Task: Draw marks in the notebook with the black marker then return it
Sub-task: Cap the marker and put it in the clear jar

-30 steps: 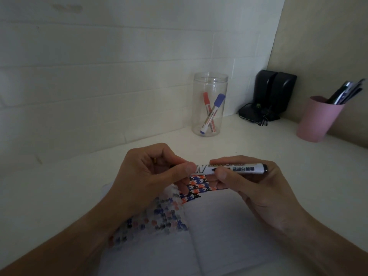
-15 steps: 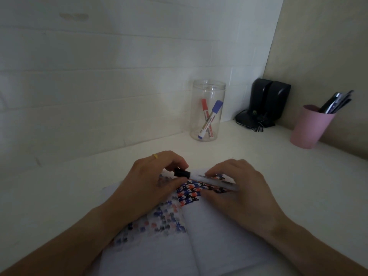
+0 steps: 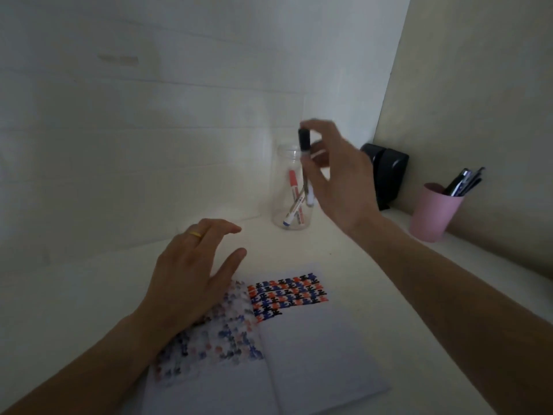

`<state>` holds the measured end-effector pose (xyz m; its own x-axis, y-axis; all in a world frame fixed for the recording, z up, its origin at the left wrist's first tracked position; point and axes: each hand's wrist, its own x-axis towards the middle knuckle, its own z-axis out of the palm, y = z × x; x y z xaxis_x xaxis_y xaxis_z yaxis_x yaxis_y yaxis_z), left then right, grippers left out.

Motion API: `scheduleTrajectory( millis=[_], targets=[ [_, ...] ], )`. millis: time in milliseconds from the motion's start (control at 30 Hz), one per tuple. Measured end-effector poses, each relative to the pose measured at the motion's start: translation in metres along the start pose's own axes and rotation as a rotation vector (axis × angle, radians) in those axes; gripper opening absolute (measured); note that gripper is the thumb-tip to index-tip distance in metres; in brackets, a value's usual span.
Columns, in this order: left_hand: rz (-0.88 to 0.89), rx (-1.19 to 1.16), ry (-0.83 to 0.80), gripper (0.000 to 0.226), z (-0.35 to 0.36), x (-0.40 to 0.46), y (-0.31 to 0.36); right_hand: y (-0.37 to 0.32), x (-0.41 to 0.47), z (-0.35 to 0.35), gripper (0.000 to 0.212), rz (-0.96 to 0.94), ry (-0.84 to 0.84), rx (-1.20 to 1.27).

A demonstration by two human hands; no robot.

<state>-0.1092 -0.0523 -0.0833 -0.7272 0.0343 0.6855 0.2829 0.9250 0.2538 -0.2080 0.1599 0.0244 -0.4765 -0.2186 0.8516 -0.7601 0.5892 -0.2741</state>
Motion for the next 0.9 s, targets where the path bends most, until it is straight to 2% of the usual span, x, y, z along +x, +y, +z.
scheduleTrajectory(
  millis=[133, 267, 667, 900],
  targets=[
    [-0.034, 0.046, 0.015, 0.034, -0.001, 0.001, -0.008, 0.005, 0.055, 0.013, 0.034, 0.048, 0.205, 0.113],
    [-0.023, 0.08, 0.011, 0.033, 0.0, 0.001, -0.008, 0.019, 0.078, 0.027, 0.035, 0.103, 0.273, 0.103],
    [-0.025, 0.063, -0.045, 0.034, 0.001, 0.001, -0.007, 0.062, 0.07, 0.076, 0.017, 0.354, -0.083, -0.172],
    [-0.007, 0.065, -0.07, 0.034, 0.001, 0.0, -0.007, 0.061, 0.071, 0.072, 0.025, 0.416, -0.161, -0.223]
  ],
)
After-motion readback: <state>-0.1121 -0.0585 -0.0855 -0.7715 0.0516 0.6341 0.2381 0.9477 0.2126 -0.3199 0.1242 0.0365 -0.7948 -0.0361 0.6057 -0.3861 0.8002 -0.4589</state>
